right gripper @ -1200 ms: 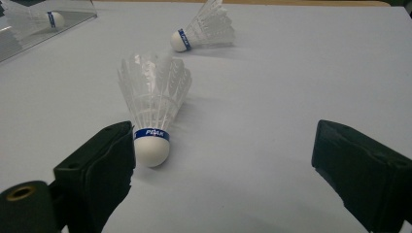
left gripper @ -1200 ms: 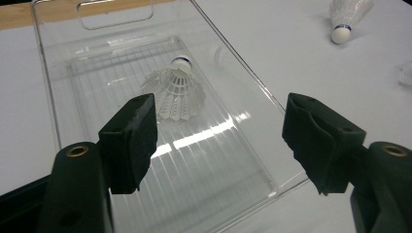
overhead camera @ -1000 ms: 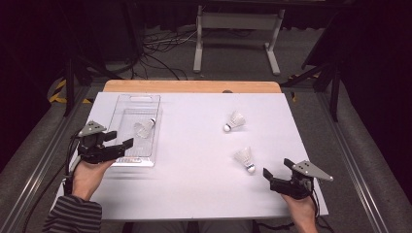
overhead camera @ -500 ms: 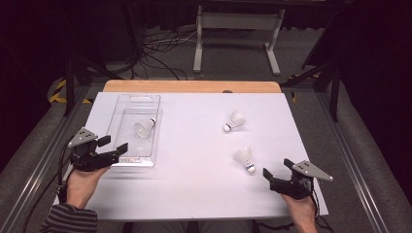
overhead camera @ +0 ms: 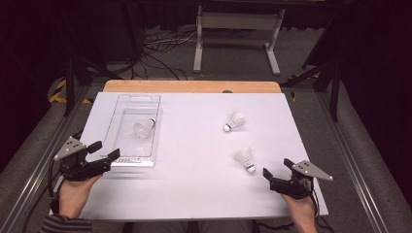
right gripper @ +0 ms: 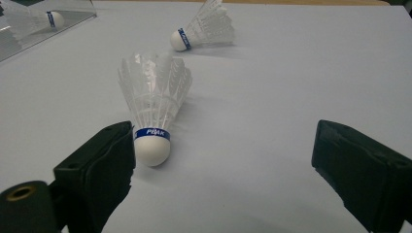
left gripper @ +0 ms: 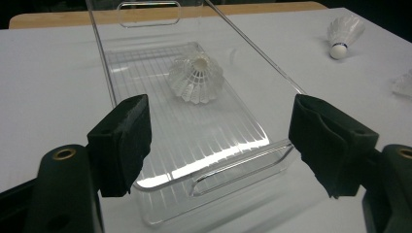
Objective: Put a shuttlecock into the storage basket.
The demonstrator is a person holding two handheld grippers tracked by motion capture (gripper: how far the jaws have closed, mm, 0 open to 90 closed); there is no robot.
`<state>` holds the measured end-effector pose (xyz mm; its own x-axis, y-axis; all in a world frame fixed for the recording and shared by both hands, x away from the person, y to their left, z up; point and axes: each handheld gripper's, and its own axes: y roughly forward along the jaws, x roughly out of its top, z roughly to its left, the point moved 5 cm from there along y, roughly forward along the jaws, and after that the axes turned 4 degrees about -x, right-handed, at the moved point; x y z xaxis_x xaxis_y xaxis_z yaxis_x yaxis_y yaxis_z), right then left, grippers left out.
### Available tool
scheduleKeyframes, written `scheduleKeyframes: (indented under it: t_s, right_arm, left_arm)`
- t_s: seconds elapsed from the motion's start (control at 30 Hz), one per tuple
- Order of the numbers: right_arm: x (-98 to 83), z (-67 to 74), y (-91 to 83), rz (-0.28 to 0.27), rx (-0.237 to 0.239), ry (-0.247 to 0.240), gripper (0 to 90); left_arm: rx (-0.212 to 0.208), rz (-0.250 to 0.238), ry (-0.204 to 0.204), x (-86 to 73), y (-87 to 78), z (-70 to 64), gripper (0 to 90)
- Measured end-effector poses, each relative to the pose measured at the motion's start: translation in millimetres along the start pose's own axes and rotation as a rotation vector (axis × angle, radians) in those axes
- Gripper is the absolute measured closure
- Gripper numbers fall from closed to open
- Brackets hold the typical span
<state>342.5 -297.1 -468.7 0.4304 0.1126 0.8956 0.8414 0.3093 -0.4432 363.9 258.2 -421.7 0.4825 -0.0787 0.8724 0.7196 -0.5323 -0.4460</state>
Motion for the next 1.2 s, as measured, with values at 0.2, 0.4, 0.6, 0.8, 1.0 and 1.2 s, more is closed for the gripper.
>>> scheduleKeyframes:
  t_s: [0.2,0.4,0.6,0.8,1.0,1.2]
  right_arm:
    - [-0.1,0.0,-0.6,-0.001,-0.002,0.0,9.5]
    - [0.2,0.2,-0.6,-0.004,0.001,-0.002,9.5]
    - [0.2,-0.3,-1.2,-0.004,-0.001,0.001,9.5]
    - [0.2,-0.6,-0.8,-0.004,-0.001,0.001,9.5]
    - [0.4,-0.8,-1.1,-0.006,-0.002,0.004,9.5]
    - [0.9,-1.6,-1.4,-0.009,-0.005,0.014,9.5]
  left_arm:
    - [0.009,-0.026,-0.004,-6.5,-2.2,1.0,23.9]
    - [0.018,-0.035,-0.004,-10.5,-3.8,1.6,23.7]
    - [0.025,-0.048,-0.001,-13.9,-6.3,2.9,23.5]
    - [0.04,-0.069,-0.001,-18.7,-10.4,6.2,23.1]
    - [0.052,-0.079,-0.002,-25.3,-12.2,8.4,22.8]
    - [0.06,-0.099,-0.001,-30.7,-15.1,11.2,22.3]
